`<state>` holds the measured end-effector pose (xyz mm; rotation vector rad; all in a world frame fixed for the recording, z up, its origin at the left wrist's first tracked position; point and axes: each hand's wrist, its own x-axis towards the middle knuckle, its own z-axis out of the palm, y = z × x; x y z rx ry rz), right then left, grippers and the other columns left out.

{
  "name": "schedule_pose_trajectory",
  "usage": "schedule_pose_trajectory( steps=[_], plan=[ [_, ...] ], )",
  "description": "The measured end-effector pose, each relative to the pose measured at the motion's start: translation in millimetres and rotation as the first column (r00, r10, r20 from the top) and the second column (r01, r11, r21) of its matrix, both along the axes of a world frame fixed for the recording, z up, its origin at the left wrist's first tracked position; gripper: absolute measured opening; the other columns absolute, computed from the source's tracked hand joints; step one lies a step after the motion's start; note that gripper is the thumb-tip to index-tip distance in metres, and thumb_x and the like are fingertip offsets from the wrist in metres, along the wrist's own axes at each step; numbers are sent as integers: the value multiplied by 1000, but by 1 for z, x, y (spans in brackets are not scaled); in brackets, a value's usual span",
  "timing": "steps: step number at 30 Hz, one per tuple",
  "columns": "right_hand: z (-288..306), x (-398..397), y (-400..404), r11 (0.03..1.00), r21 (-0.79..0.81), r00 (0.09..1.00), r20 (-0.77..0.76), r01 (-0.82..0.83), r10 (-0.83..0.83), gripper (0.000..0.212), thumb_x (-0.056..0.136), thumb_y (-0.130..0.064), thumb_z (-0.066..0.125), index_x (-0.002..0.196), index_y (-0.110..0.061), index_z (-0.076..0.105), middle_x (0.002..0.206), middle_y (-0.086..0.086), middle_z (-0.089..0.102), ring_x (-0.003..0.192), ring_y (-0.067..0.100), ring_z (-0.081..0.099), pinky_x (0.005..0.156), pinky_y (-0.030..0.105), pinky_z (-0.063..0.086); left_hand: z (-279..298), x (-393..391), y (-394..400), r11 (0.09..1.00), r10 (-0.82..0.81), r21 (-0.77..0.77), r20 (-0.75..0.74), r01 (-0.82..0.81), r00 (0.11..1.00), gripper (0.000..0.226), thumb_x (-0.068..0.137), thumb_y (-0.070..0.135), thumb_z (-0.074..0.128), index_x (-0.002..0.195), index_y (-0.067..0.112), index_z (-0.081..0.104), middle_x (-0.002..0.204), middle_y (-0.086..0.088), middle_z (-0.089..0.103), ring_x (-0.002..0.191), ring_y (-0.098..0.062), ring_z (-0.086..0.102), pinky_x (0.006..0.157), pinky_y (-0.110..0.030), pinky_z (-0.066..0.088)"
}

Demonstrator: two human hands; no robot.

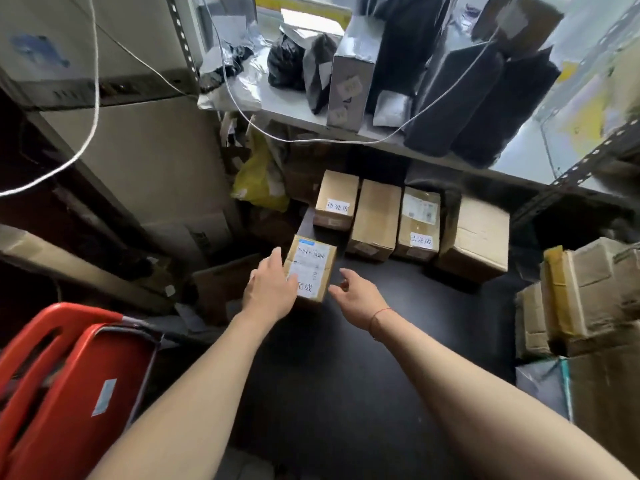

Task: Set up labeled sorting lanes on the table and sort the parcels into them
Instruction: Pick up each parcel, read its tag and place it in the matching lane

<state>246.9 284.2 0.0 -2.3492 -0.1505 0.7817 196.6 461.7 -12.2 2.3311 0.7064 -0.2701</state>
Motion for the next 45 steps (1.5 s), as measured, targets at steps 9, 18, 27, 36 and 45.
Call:
schedule_pose_trajectory(
  steps=[9,18,27,36,45],
  plan=[
    [-55,26,18,958,163,932,-317,236,-176,72,102,-30,67,163,-24,29,154,1,53,131,22,58,97,41,59,-28,15,18,963,1,-266,-117,-32,993,59,111,37,46,165,24,26,160,-6,49,145,-28,47,116,-38,36],
    [-69,24,1,843,359,845,-500,400,-188,60,99,-28,70,151,-25,42,144,-1,62,130,20,60,108,53,53,-33,3,9,919,98,-383,-6,-93,995,33,108,21,53,134,42,59,118,21,66,107,-1,65,87,-17,51],
    [-58,10,-29,741,457,784,-603,493,-150,71,88,-29,80,144,-28,36,134,6,70,125,26,67,97,52,60,-18,-15,-14,915,77,-401,64,-45,995,33,108,34,53,140,38,63,125,18,73,114,-4,69,95,-30,60],
    [-10,-15,-59,674,535,805,-574,509,-152,57,96,-10,74,140,-20,39,122,15,76,115,30,73,88,53,61,14,-29,-17,745,158,-661,52,-85,986,22,106,21,62,125,27,52,122,-1,75,99,-12,78,81,-36,66],
    [42,-49,-109,635,558,838,-449,534,-310,44,101,-16,68,136,-21,42,117,13,78,105,29,75,71,41,57,50,-33,-61,684,18,-722,161,106,987,33,104,20,63,130,37,54,129,2,71,109,-17,76,79,-35,64]
  ],
)
